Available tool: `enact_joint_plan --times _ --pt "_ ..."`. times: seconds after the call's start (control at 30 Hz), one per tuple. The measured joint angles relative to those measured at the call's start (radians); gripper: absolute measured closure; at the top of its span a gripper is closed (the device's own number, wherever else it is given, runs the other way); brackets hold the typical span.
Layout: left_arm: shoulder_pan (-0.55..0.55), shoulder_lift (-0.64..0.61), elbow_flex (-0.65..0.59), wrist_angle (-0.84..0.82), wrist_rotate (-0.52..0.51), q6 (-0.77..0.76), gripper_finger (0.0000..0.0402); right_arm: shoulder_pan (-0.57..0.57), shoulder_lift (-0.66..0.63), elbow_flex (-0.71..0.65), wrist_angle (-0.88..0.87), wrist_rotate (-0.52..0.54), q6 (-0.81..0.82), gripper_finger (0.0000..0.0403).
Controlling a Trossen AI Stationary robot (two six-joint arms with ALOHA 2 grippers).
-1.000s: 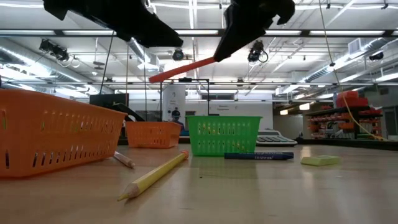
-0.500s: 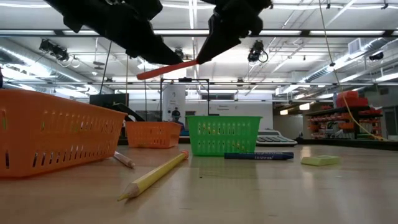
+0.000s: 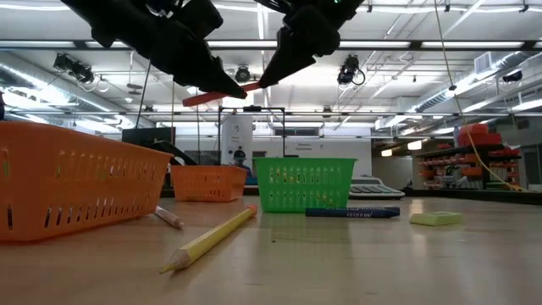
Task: Sort crayons/erasers/pens/pencils in bins
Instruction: Put the orange pen into the left green basket
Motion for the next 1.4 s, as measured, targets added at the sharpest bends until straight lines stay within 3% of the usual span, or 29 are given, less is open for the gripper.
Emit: enact_joint_plan --times 0.2,0.37,0.47,0.7,0.93,1.4 --pt "0.001 0.0 0.0 -0.009 -0.005 -0.002 0.0179 0.002 0.0 0.0 0.003 -0.004 -0.01 0.0358" --pt "-0.001 0.0 0.0 -0.024 -0.006 0.033 0.02 0.002 0.0 0.0 0.01 -0.005 0.005 0.0358" --pt "-0.005 0.0 0.0 -0.047 -0.006 0.081 0.0234 0.004 0.0 0.0 0.01 -0.005 0.007 0.0358" --pt "-0.003 0.0 0.0 -0.046 -0.04 0.105 0.0358 0.003 0.0 0.0 0.009 0.007 0.052 0.0358" --pt "0.007 -0.001 0.003 -0.075 -0.048 0.127 0.0358 0.003 0.0 0.0 0.004 -0.007 0.086 0.0338" --pt "0.04 -0.007 0.0 -0.297 -0.056 0.121 0.0358 0.005 0.0 -0.001 -0.053 -0.008 0.186 0.027"
